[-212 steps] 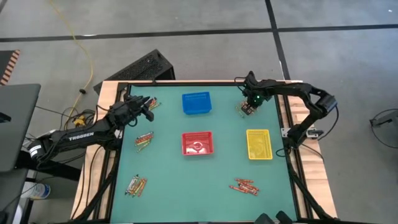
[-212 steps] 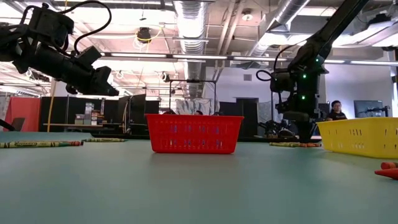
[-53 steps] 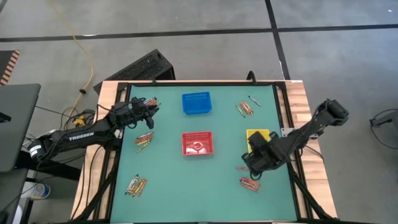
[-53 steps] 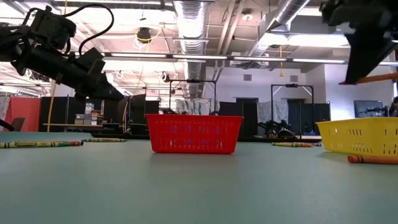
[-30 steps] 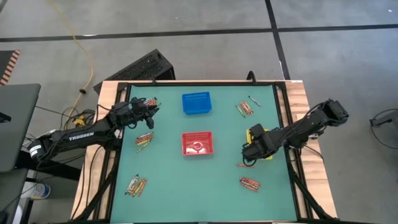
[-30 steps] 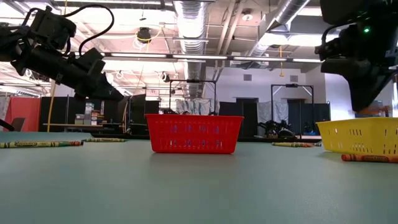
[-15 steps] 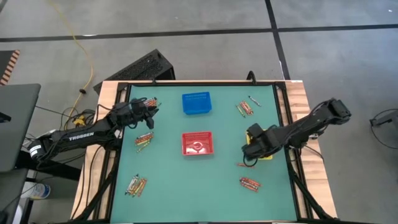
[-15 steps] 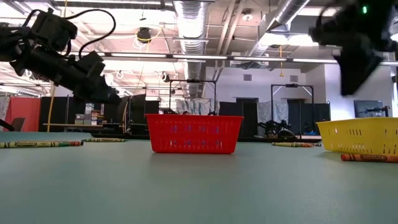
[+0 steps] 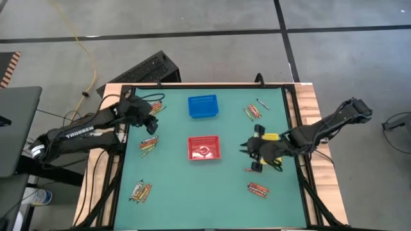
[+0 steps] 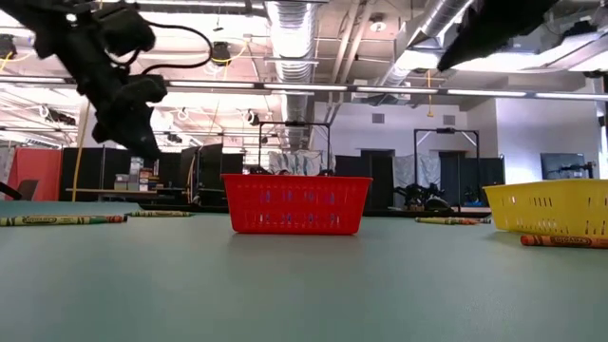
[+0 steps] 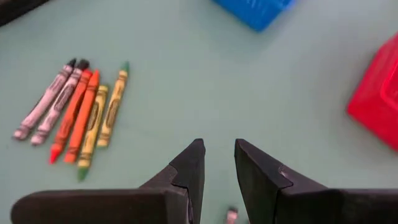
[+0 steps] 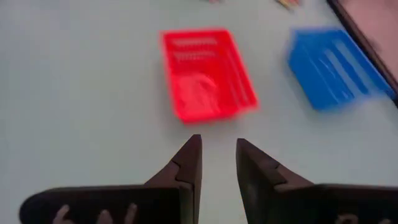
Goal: Sort crayons
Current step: Put the green crayon into the red bin
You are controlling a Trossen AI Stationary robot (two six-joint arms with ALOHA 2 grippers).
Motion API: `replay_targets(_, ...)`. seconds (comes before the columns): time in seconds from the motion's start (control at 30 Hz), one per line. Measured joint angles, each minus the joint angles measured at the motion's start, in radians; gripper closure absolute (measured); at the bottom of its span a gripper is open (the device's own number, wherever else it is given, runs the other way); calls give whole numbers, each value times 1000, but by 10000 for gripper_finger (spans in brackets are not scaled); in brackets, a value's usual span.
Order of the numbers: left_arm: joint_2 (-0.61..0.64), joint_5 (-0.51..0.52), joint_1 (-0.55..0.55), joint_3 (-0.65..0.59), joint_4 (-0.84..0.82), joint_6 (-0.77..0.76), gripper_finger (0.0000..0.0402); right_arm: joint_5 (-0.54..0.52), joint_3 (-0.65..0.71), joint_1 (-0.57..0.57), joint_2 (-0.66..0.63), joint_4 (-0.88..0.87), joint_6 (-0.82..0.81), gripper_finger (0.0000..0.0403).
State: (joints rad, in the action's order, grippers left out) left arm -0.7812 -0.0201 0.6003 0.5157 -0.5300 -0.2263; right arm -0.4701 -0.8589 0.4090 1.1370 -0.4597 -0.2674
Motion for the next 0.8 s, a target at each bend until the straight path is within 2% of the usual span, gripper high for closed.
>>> replay_targets(0.17, -189, 129, 28, 110, -10, 137, 324, 54, 107, -29, -13, 273, 137, 310)
replay_targets(0.3, -409, 138, 101, 179, 42, 244, 324, 55, 135, -62, -7, 363, 163, 310)
replay_targets(0.43, -602, 134, 176, 238, 110, 289, 324, 55, 145, -78, -4, 385, 158, 310)
replay_targets(0.57, -743, 57, 226, 281, 147, 298, 324, 87, 144, -77, -4, 381, 119, 310)
replay_targets(0.8, -852, 43, 249, 304, 192, 313, 324, 132, 144, -76, -4, 350, 111, 310)
